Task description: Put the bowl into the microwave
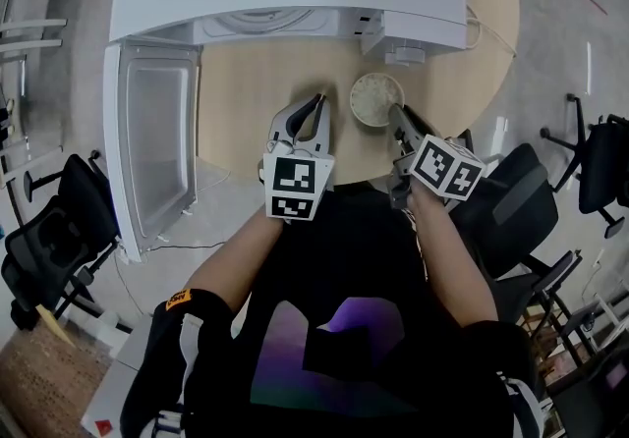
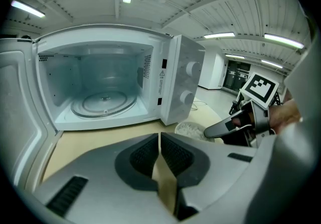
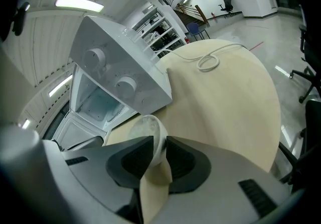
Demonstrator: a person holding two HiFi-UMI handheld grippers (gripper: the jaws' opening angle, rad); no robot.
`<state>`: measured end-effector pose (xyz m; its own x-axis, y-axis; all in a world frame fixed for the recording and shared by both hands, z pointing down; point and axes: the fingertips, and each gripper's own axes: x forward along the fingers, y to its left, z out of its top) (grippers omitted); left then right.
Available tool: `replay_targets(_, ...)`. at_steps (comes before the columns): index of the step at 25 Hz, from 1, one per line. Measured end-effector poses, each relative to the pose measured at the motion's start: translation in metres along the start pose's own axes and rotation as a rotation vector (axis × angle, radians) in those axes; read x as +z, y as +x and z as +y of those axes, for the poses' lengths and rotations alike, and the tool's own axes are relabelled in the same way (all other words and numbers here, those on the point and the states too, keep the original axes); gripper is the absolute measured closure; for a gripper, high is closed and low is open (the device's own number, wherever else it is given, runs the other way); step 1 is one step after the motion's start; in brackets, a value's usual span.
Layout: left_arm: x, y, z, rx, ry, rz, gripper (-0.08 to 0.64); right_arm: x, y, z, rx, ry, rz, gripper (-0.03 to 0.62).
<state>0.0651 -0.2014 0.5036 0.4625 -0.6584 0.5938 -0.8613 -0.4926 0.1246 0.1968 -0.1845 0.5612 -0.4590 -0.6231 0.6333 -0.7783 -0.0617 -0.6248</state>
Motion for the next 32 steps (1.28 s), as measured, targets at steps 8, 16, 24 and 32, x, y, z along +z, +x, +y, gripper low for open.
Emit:
replay_targets(8, -0.001, 0.002, 0.005, 0.005, -0.008, 0.004, 0.512, -0.002, -0.001, -0.006, 0.025, 0.149, -0.013, 0.528)
replay_targets(16, -0.003, 0.001, 0.006, 0.012, -0.015, 0.002, 0.512, -0.001, -0.001, -0.009, 0.034, 0.203, -0.024, 0.528)
replay_targets(24, -0.005, -0.005, 0.006, 0.025, -0.015, 0.002, 0.514, -0.001, -0.004, -0.009, 0.060, 0.229, -0.032, 0.529)
replay_targets(32, -0.006, -0.013, 0.005, 0.032, -0.015, -0.007, 0.512, 0.002, -0.012, 0.000, 0.095, 0.232, -0.054, 0.531)
